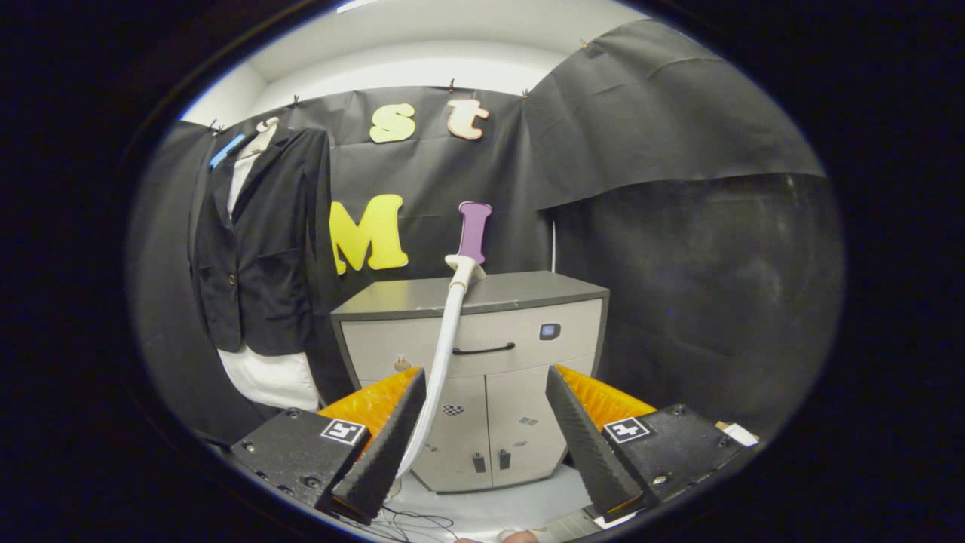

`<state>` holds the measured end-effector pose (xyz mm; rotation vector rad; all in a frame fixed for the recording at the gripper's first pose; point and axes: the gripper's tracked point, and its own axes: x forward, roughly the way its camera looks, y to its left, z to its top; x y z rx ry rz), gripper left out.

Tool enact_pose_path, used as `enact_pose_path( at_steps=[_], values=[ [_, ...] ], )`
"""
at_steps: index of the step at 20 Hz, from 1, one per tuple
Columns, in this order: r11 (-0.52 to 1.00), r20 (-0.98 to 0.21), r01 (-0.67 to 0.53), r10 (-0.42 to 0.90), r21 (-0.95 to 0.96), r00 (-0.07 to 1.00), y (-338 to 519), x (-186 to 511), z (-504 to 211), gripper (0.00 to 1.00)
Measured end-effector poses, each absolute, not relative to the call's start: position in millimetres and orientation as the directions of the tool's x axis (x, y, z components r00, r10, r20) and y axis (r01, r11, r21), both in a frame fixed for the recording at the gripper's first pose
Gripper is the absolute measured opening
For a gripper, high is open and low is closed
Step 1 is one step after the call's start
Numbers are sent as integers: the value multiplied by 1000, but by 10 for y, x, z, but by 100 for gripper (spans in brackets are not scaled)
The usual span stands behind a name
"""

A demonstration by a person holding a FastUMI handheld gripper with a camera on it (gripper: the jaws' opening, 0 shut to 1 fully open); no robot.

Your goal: Iron the clothes twice with a garment steamer, once on the left side and once on the right side.

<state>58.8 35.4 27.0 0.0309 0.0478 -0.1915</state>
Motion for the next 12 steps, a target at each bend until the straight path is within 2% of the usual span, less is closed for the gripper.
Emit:
enact_pose_path(
  at_steps=[8,12],
  values=[
    [995,-11,66,-65,78,998,153,1864,897,100],
    [996,2,52,-52,75,999,-14,2378,1209,100]
  ],
)
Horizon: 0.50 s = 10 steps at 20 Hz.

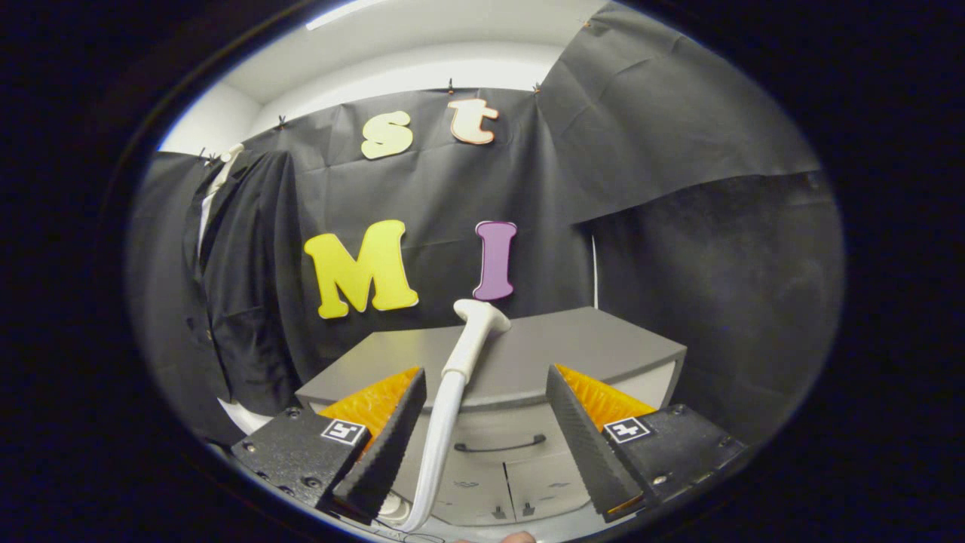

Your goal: Iron the clothes twice with a garment steamer, once on the left side and once on the right side.

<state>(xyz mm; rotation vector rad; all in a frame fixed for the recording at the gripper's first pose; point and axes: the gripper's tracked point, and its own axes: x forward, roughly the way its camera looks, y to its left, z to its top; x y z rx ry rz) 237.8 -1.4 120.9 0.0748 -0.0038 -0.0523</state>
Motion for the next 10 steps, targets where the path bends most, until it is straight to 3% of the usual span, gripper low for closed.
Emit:
enact_pose_path(
  at_steps=[10],
  values=[
    [989,-256,-54,88,135,963,187,3561,1274,100]
  ],
)
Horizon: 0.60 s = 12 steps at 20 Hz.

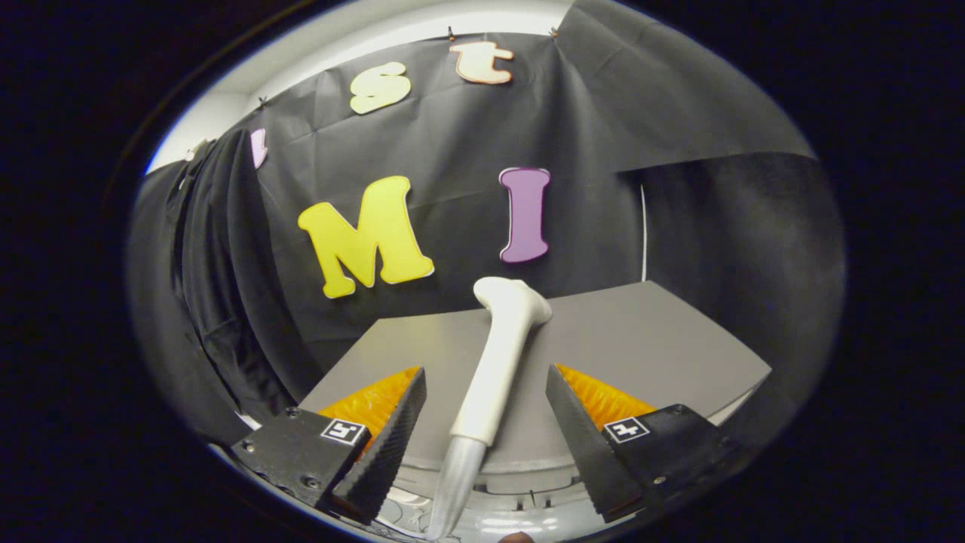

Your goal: Iron the clothes twice with a garment steamer, once on the left side and once on the right side.

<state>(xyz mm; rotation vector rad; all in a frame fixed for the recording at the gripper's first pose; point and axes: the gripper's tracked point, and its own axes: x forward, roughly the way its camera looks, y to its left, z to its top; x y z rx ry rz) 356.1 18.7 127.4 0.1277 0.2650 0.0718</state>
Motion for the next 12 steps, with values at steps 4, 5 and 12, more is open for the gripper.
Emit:
enact_pose_path(
  at_steps=[4,5,12],
  values=[
    [987,-381,-35,95,160,920,163,3904,1072,100],
    [984,-398,-23,93,177,913,138,3981,1036,99],
    [985,-488,42,45,167,872,65,4182,897,83]
  ],
)
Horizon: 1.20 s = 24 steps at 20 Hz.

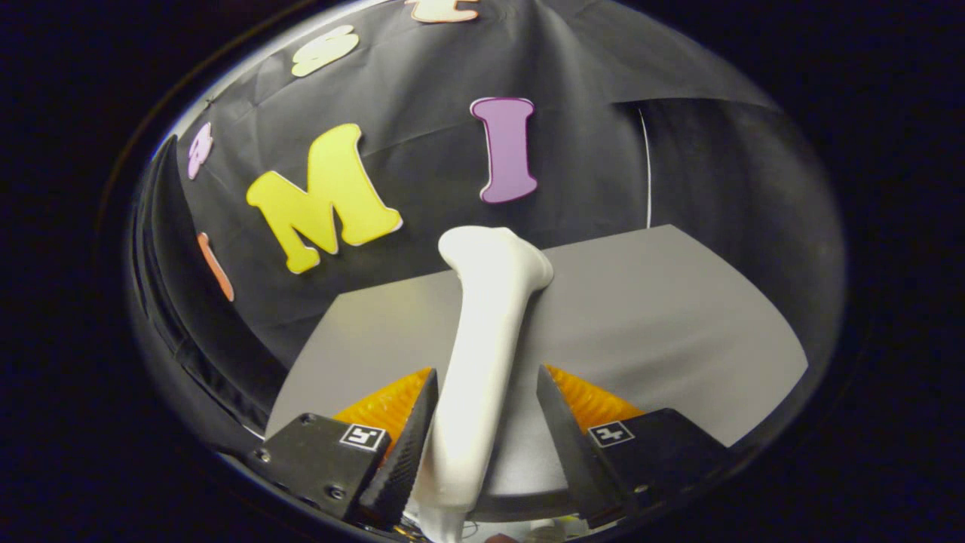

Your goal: Iron the clothes twice with a garment steamer, once on the left side and once on the right side.

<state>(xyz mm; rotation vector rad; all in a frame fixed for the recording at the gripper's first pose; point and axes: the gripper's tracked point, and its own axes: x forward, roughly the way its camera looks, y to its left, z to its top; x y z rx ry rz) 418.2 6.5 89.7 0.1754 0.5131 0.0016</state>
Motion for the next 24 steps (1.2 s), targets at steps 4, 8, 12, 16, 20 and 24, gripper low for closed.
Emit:
enact_pose_path(
  at_steps=[4,8,12,16,20,24],
  values=[
    [988,-508,73,5,133,861,80,4243,876,74],
    [982,-531,119,-23,147,847,146,4208,864,50],
    [977,-500,152,-57,150,864,144,4183,973,38],
    [970,-441,188,-101,156,892,255,3995,1134,37],
    [967,-392,162,-74,197,917,447,3615,1214,36],
    [968,-334,159,-87,193,938,671,3164,1280,36]
  ],
)
